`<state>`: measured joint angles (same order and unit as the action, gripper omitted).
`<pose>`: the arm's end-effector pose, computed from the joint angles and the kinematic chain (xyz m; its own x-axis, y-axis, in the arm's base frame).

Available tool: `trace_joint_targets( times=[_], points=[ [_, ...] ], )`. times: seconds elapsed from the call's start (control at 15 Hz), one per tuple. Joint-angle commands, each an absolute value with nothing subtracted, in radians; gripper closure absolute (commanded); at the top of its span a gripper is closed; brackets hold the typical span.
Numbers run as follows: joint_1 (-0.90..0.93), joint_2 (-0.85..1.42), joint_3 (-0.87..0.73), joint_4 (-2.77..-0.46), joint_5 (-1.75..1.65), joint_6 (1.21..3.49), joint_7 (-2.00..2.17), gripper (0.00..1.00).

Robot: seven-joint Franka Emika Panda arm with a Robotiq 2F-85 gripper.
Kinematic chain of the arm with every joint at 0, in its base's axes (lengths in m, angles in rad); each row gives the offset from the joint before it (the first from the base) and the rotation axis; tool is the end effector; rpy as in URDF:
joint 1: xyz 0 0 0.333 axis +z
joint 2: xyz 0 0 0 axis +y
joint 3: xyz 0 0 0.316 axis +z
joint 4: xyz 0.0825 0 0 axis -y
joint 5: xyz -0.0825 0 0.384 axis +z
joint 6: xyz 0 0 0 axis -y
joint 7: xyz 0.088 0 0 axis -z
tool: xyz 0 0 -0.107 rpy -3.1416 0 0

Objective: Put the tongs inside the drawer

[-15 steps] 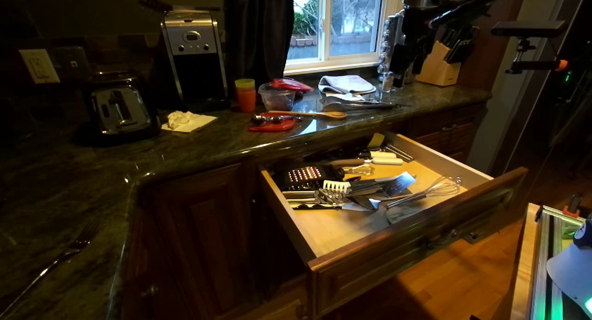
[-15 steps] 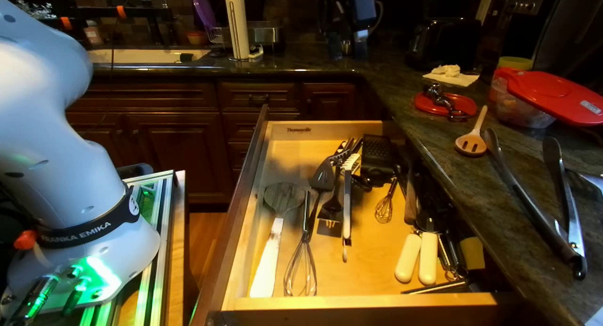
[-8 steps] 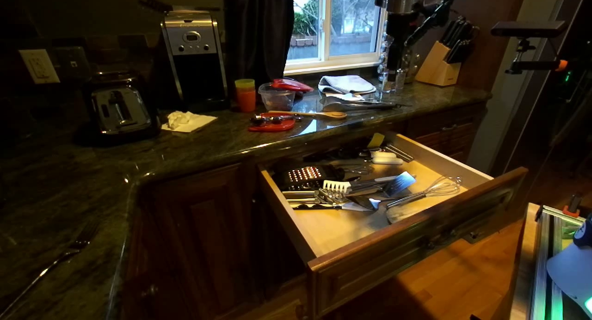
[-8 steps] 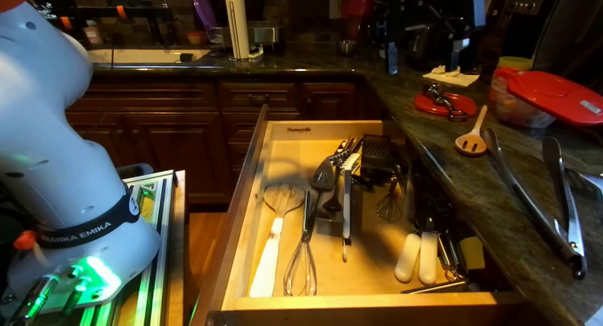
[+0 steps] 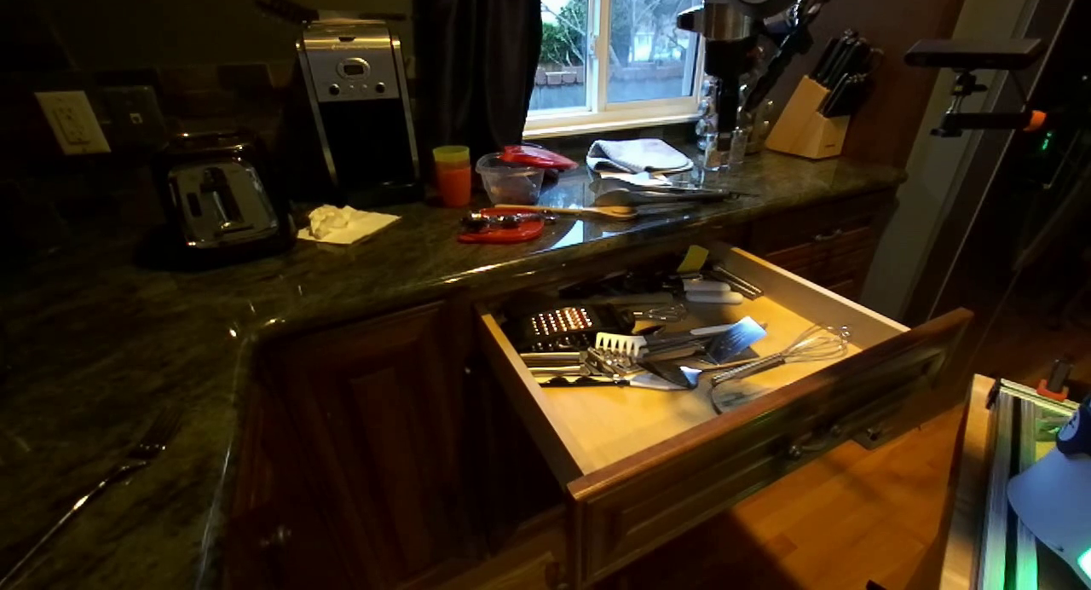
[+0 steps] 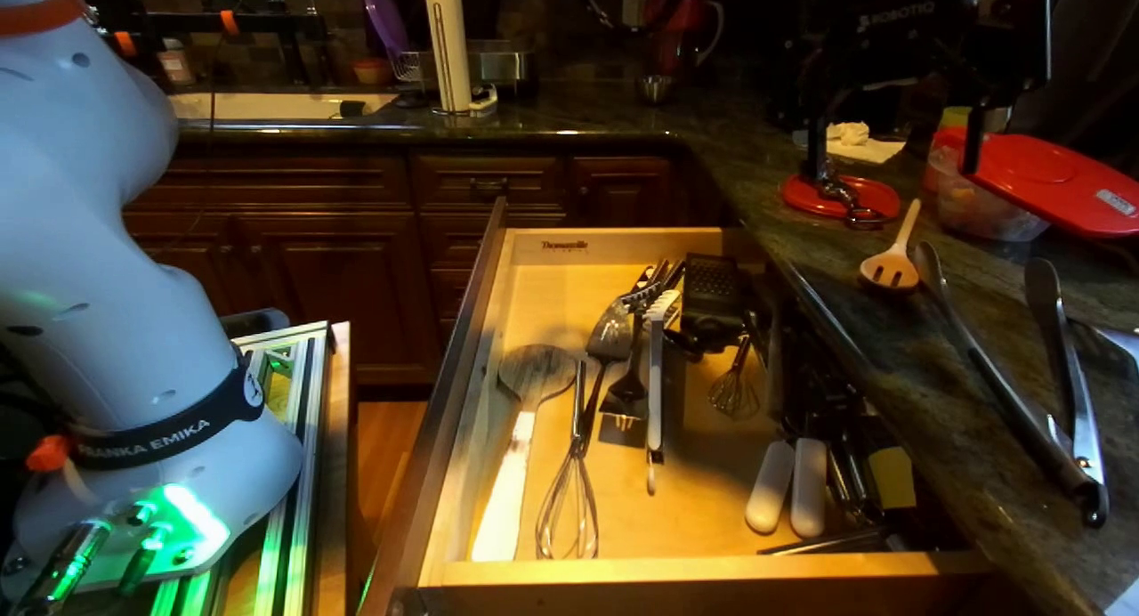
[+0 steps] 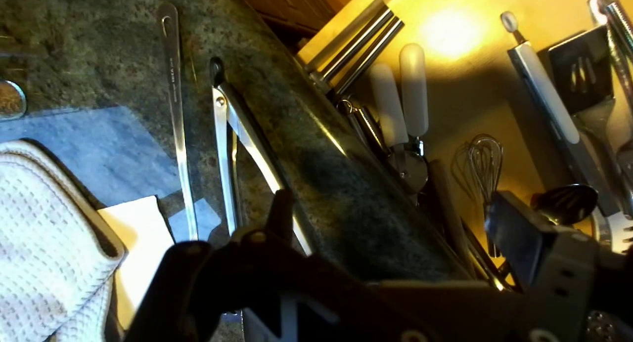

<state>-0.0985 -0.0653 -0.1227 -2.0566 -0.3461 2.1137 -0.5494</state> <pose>0.5305 -0.1364 0.4789 0.8854 0.4584 -0.0767 0.4584 -0.8340 0.3073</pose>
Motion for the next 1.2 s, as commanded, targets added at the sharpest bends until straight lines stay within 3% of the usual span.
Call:
trace_joint_targets(
  times=[0.0, 1.13],
  points=[
    [-0.099, -0.065, -0.121, -2.052, -0.345, 2.11, -0.551, 0.0],
    [-0.214, 0.325, -0.119, -1.713, -0.201, 2.135, -0.723, 0.0]
  ],
)
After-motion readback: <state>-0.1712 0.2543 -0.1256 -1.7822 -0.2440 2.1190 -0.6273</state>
